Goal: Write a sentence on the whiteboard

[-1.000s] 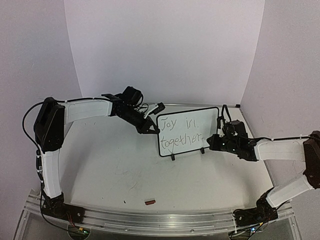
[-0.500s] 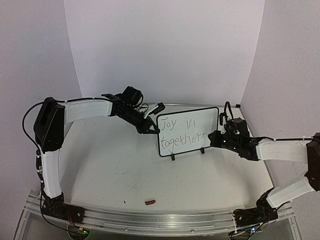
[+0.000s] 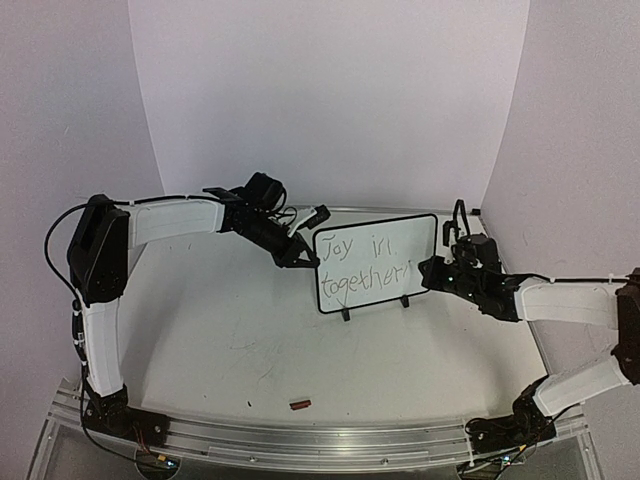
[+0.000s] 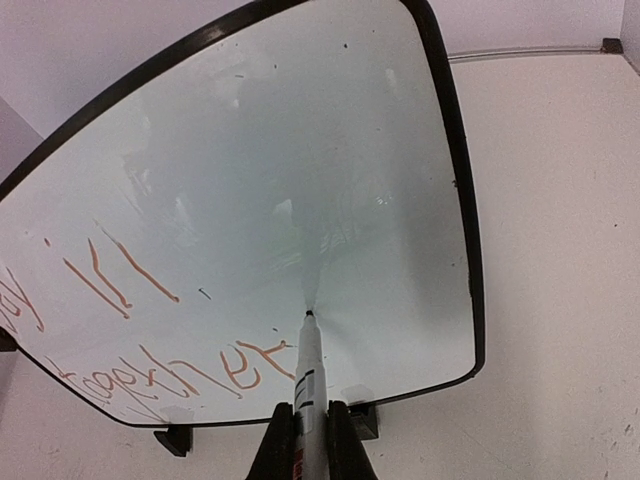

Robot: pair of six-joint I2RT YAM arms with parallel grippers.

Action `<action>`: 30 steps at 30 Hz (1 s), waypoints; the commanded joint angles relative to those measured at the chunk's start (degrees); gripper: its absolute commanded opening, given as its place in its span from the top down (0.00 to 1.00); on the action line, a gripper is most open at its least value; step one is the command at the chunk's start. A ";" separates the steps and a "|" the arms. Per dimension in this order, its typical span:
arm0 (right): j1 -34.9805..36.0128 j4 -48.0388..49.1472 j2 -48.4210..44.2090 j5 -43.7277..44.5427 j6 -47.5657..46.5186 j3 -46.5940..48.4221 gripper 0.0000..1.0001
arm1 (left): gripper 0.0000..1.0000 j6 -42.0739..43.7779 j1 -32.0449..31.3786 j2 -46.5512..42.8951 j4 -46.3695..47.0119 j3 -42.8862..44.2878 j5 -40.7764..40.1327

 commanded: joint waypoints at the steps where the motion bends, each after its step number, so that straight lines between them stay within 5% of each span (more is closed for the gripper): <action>1: -0.16 1.63 1.32 1.64 0.63 0.83 1.00 | 1.00 1.45 0.01 -2.72 -1.28 -0.42 -2.49; 30: -0.19 2.94 5.07 2.52 3.20 -2.11 1.00 | 1.00 1.40 0.02 -2.61 -1.19 -0.40 -2.48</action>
